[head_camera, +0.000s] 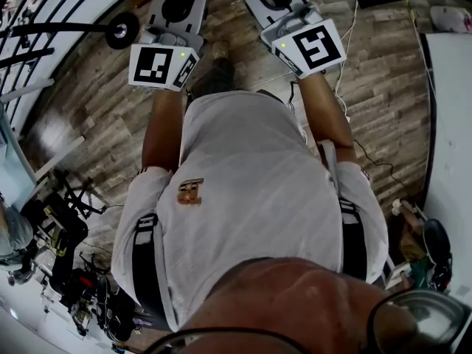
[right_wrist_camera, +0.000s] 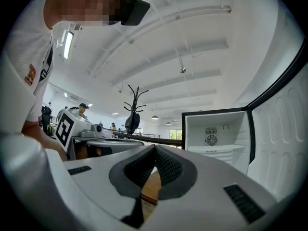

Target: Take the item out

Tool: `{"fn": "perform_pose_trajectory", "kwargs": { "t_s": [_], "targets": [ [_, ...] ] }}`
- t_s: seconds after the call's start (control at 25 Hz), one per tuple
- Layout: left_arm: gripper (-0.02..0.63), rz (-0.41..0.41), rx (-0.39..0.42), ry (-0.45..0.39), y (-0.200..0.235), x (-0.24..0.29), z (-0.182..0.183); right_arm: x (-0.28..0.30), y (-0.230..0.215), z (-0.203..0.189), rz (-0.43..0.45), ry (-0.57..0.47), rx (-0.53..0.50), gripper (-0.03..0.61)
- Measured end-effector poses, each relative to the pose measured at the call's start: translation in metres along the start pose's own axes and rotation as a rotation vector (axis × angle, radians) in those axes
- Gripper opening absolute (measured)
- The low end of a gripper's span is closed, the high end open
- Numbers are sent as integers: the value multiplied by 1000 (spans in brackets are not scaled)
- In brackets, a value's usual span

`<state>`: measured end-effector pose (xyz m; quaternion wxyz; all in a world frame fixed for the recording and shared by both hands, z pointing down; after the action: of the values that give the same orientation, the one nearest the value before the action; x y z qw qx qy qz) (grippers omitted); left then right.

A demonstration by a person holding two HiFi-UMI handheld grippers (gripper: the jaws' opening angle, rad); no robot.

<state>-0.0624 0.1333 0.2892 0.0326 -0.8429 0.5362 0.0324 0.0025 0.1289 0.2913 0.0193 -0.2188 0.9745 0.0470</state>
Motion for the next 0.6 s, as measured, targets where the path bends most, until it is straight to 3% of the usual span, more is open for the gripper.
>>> {"fn": "perform_pose_trajectory", "kwargs": {
  "t_s": [0.6],
  "targets": [
    [18,-44,7,37,110,122,-22,108,-122,-19,-62,16,-15,32]
  ]
}}
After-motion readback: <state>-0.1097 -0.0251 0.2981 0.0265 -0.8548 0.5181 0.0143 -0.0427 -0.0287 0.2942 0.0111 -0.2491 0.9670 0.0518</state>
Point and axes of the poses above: the fingertips, and each gripper's own axes: x forward along the fingers, y to its left, z out of its top, the point moved 2 cm from there along -x, backward along the fingers, and after that the axes turned 10 degrees about z, right-handed, at the moved point
